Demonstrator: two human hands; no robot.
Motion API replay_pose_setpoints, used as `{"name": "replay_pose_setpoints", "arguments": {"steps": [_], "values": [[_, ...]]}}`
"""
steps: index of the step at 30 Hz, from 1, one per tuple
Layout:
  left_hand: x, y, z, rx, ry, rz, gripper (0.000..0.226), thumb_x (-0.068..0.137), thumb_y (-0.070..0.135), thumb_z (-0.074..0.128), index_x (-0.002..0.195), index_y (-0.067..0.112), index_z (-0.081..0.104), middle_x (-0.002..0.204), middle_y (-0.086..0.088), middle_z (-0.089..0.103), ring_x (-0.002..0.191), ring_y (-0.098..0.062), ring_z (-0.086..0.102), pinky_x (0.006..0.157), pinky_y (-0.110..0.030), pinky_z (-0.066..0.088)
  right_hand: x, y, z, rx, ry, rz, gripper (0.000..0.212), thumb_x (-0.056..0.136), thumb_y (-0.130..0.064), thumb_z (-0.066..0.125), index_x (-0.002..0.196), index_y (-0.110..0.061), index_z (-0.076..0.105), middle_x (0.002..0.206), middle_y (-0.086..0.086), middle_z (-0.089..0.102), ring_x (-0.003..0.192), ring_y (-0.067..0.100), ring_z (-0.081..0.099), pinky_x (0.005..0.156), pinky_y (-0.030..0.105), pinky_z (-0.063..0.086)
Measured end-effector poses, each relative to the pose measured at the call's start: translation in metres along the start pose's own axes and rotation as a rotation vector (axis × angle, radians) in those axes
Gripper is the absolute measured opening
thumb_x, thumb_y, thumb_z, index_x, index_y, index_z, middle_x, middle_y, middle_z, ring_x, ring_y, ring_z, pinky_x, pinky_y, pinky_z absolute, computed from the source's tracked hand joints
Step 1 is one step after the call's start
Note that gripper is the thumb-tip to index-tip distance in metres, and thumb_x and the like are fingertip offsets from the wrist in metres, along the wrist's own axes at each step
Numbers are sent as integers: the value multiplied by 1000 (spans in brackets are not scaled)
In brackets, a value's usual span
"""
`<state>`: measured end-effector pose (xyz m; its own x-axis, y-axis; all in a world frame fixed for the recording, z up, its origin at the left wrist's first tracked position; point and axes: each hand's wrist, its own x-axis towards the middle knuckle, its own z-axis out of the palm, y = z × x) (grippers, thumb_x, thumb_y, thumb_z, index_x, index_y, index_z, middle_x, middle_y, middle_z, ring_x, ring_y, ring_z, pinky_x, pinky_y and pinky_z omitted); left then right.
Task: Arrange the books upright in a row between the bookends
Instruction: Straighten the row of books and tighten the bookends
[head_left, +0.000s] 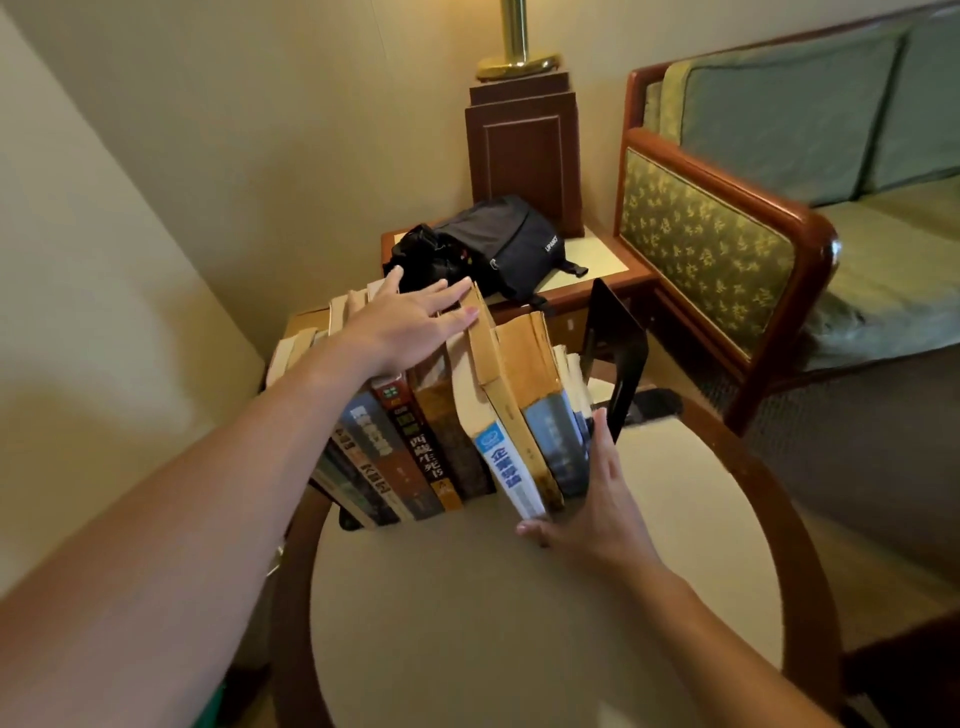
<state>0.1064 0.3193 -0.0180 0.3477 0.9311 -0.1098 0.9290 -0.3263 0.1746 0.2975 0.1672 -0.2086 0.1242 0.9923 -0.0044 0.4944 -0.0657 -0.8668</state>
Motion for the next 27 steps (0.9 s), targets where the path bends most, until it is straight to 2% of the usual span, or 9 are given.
{"name": "replay_pose_setpoints", "arguments": {"steps": [5,7,10,12,15,20,23,25,27], "values": [[-2,5,0,-30,12,-34,54,96,72,20,148,61,16,167,-3,11,153,-19,-12,119,-59,-8,13,-5,3,42,-1,-26,155,37,-76,84,148,-55,-23,166,-9,14,149,17,25,116,49,36],[-1,3,1,-50,28,-20,56,95,74,21,149,61,16,167,2,13,154,-19,-10,119,-59,-8,20,-12,3,34,-25,-27,159,39,-67,90,151,-49,-21,164,-11,17,147,17,28,117,49,35],[2,-1,3,-74,47,15,62,91,79,21,150,59,15,165,16,13,154,-19,-8,119,-63,-7,34,-22,5,2,-44,-51,159,46,-52,96,157,-36,-18,165,-9,18,149,16,23,118,42,27],[3,-2,3,-88,47,18,65,90,80,22,150,58,16,164,20,11,154,-19,-8,119,-63,-7,42,-25,7,-40,-12,-54,155,50,-52,95,159,-30,-12,164,-8,21,150,16,21,119,42,24],[2,-2,4,-93,49,17,67,88,82,23,150,58,16,164,22,11,154,-18,-8,119,-63,-6,43,-24,10,-64,59,-47,145,55,-52,94,161,-27,-3,158,-7,35,145,16,33,116,42,32],[2,0,4,-90,71,25,67,88,82,25,150,57,18,164,19,13,154,-19,-6,118,-64,-6,33,-15,14,-136,175,-110,131,63,-61,84,161,-21,7,143,0,57,128,20,55,102,36,46],[2,-1,4,-86,81,26,68,88,82,25,151,57,18,165,16,13,154,-21,-4,118,-65,-5,29,-9,10,-163,245,-220,119,67,-67,77,159,-14,22,132,2,66,113,18,66,89,32,55],[1,-1,3,-84,83,23,68,88,81,25,151,56,18,165,15,13,154,-21,-4,118,-65,-5,26,-3,8,-196,305,-279,107,72,-63,74,156,-10,32,125,4,70,105,19,71,82,31,58],[1,0,3,-75,82,25,68,88,82,25,151,56,18,165,15,13,154,-21,-4,118,-65,-4,24,4,8,-230,355,-304,102,74,-58,75,154,-8,36,123,7,71,102,20,72,82,29,57]]}}
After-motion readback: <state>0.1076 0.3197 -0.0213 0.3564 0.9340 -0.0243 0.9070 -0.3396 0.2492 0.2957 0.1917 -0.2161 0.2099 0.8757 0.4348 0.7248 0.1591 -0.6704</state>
